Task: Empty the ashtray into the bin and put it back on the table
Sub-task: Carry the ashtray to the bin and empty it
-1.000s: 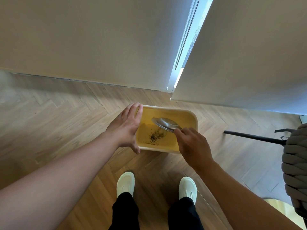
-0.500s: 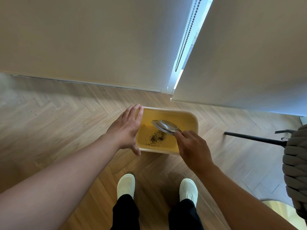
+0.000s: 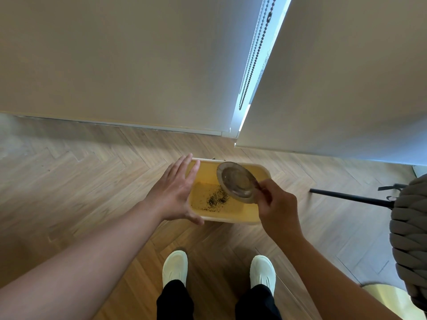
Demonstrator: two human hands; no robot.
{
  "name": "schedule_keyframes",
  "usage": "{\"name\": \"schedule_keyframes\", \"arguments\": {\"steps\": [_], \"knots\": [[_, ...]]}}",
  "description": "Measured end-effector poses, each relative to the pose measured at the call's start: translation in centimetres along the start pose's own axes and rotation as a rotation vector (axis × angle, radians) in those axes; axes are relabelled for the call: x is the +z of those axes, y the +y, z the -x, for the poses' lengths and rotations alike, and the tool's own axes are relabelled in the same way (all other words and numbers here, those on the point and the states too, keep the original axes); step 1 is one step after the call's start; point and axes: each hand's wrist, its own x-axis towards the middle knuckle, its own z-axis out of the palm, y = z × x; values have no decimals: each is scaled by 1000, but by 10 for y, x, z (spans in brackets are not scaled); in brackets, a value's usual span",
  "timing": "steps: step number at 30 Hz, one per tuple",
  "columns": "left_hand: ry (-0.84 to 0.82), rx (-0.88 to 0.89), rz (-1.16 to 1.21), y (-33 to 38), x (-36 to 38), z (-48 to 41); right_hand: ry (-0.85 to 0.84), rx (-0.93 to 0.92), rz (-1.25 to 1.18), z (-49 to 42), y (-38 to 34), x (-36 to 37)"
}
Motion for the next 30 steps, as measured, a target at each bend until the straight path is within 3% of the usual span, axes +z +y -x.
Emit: {"name": "schedule_keyframes", "arguments": {"steps": [3,8,12,17,22,30], "knots": [[91,12,93,4,-5,0,-21,203,-149,-7,0,-5],[324,-29,439,18,-13,0,-115,469,-455,-15,-6,-12],[324,-123,789,26,-12,-3,-197,568,-603,-18,-9,-9],[229,-180,1047,28,-5,-5,-264,599,-657,-16,-11,-4],[188,-255,1055,27,-6,-1,-232,558,-595,-11,-18,-2],[135,-225,1039,30,-48,32,-196,393,-363,6,-65,-27]]}}
